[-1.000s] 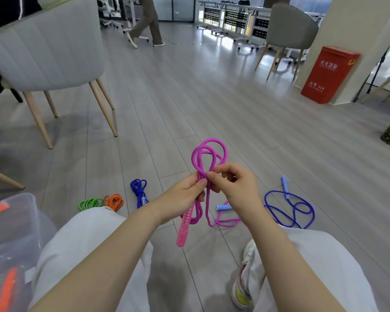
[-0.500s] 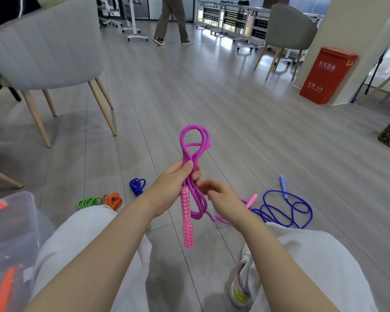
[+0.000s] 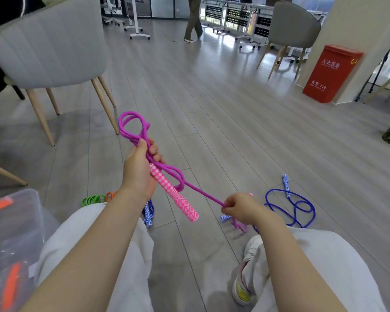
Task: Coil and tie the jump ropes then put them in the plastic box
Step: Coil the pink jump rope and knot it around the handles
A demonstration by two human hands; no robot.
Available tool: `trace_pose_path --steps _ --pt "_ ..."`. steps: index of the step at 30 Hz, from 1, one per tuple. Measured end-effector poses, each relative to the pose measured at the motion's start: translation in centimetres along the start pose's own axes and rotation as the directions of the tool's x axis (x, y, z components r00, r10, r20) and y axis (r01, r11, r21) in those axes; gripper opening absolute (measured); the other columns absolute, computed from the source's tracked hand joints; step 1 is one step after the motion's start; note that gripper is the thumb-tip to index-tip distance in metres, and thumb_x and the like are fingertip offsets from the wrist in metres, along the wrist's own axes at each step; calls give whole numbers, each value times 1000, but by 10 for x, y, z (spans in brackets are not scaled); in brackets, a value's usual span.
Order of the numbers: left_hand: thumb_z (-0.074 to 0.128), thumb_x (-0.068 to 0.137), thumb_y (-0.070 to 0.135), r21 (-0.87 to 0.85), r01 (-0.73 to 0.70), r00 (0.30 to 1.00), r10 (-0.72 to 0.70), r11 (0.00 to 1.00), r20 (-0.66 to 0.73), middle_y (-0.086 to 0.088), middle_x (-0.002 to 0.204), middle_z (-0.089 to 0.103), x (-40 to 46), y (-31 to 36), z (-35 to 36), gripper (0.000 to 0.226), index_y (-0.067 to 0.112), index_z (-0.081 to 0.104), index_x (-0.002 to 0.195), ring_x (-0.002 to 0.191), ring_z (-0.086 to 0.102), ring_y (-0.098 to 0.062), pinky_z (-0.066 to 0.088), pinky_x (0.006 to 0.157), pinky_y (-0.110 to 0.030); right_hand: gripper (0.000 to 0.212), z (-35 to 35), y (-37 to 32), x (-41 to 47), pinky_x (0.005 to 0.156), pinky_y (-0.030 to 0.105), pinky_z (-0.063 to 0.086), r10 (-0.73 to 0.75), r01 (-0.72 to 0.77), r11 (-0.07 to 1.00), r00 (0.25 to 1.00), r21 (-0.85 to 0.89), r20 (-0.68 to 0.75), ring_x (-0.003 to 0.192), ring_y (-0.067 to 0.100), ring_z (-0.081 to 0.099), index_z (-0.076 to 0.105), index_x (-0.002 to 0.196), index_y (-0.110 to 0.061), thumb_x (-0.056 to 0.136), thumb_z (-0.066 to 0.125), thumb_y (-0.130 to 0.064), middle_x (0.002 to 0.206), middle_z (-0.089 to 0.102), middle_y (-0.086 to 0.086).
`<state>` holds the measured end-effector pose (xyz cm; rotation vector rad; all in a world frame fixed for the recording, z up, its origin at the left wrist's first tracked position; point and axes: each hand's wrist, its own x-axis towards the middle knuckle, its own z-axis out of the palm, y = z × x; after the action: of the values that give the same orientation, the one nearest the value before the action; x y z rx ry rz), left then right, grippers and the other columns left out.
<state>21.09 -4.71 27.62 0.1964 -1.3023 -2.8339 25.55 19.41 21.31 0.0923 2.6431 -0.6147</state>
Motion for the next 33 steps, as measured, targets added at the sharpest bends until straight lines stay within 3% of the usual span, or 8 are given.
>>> trace_pose_path --steps 3,6,10,13,18,24,29,33 --pt "36 104 24 274 -51 998 59 960 -18 8 61 48 -2 -2 1 24 17 50 86 51 41 -7 36 52 -23 15 -5 -3 -1 68 37 51 -79 87 996 982 36 -169 66 18 54 69 95 -27 95 54 -26 81 68 6" --pt "37 104 26 572 -40 999 24 819 35 6 67 54 -10 -9 6 25 16 54 88 54 43 -9 38 53 -24 17 -11 -13 -10 72 37 52 -173 233 959 932 160 -318 77 20 63 67 99 -31 97 51 -25 81 68 0" --pt "35 105 32 756 -30 991 -81 654 109 5 61 54 -22 -14 13 36 11 61 91 55 46 -12 41 58 -29 21 -15 -31 -27 73 31 50 -308 395 901 875 182 -375 78 16 60 66 109 -33 99 49 -26 77 63 -6" --pt "34 105 31 786 -28 971 -169 618 167 11 61 63 -27 -18 19 38 8 63 98 58 49 -10 45 58 -25 23 -14 -38 -30 67 21 46 -344 451 872 840 189 -419 71 8 58 58 120 -33 98 52 -28 71 61 -10" --pt "37 104 34 835 -31 934 -281 549 219 1 78 69 -32 -26 24 36 9 63 99 69 60 -9 51 69 -28 9 -12 -47 -33 62 14 42 -323 512 787 818 345 -476 67 3 58 55 89 -21 92 64 -22 73 68 -8" --pt "38 103 34 848 32 905 -376 530 201 -2 75 69 -33 -29 23 36 9 63 105 69 66 -14 54 72 -34 11 -6 -47 -26 66 10 39 -383 557 823 687 109 -618 72 -4 53 66 81 -16 84 75 -21 78 53 -17" --pt "35 104 33 842 84 853 -475 533 216 -2 92 74 -36 -38 21 26 26 59 113 83 72 -23 57 74 -36 7 1 -46 -24 64 38 51 -460 547 835 635 -59 -621 74 15 59 71 82 -15 84 74 -21 88 54 -12" --pt "37 105 30 857 94 834 -509 507 210 -6 85 70 -38 -41 18 25 23 60 111 76 68 -19 57 81 -35 5 3 -44 -21 64 44 52 -494 490 857 689 -162 -530 80 23 60 66 83 -13 85 65 -17 94 56 -2"
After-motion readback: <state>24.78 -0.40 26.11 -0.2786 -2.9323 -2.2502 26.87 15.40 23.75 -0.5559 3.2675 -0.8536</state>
